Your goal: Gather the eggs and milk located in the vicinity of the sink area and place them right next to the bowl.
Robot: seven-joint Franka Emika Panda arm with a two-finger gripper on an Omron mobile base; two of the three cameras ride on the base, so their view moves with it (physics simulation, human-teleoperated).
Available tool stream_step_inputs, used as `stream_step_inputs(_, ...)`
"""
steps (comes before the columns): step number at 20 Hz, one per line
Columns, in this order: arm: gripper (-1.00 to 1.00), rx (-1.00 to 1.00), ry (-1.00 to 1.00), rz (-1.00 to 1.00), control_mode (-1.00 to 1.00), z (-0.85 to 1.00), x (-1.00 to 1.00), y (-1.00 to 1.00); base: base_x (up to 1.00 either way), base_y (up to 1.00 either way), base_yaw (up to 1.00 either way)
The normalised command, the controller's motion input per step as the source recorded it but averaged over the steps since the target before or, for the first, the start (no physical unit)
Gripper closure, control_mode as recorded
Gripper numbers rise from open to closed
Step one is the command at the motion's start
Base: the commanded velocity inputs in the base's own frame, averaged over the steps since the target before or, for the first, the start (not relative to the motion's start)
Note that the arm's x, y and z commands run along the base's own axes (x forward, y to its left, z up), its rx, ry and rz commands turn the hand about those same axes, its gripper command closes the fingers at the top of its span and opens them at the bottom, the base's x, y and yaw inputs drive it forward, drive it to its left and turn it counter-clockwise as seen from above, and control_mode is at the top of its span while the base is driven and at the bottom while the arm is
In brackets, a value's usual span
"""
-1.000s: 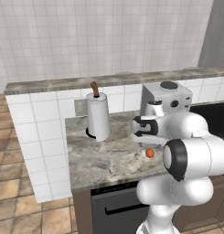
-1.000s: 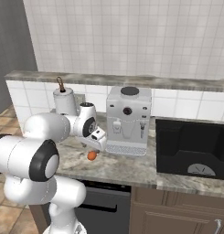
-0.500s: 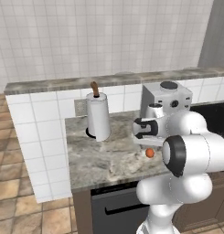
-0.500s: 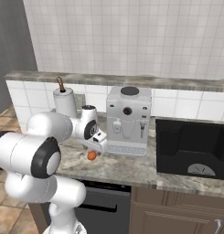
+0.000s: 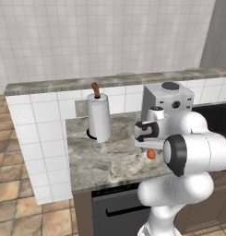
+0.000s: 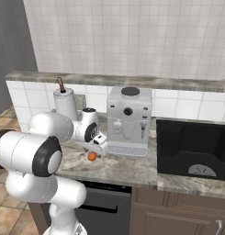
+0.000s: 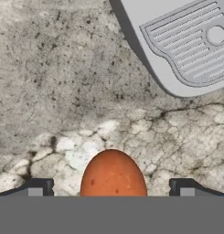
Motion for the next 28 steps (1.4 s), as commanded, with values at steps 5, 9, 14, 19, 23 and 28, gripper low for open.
stream_step_inputs(5, -1.0, 0.0, 0.05, -0.01, -1.0, -0.17, 0.0, 0.0, 0.0, 0.0, 0.0)
stream_step_inputs(9, -1.0, 0.0, 0.06, 0.0, -1.0, -0.21, 0.0, 0.0, 0.0, 0.0, 0.0)
stream_step_inputs(14, 1.0, 0.0, 0.03, 0.0, -1.0, -0.16, 0.0, 0.0, 0.0, 0.0, 0.0)
stream_step_inputs(19, 1.0, 0.0, 0.0, 0.0, -1.0, 0.0, 0.0, 0.0, 0.0, 0.0, 0.0)
stream_step_inputs(23, 1.0, 0.0, 0.0, 0.0, -1.0, 0.0, 0.0, 0.0, 0.0, 0.0, 0.0)
stream_step_inputs(28, 1.0, 0.04, -0.03, 0.04, -1.0, 0.59, -0.67, 0.0, 0.0, 0.0, 0.0)
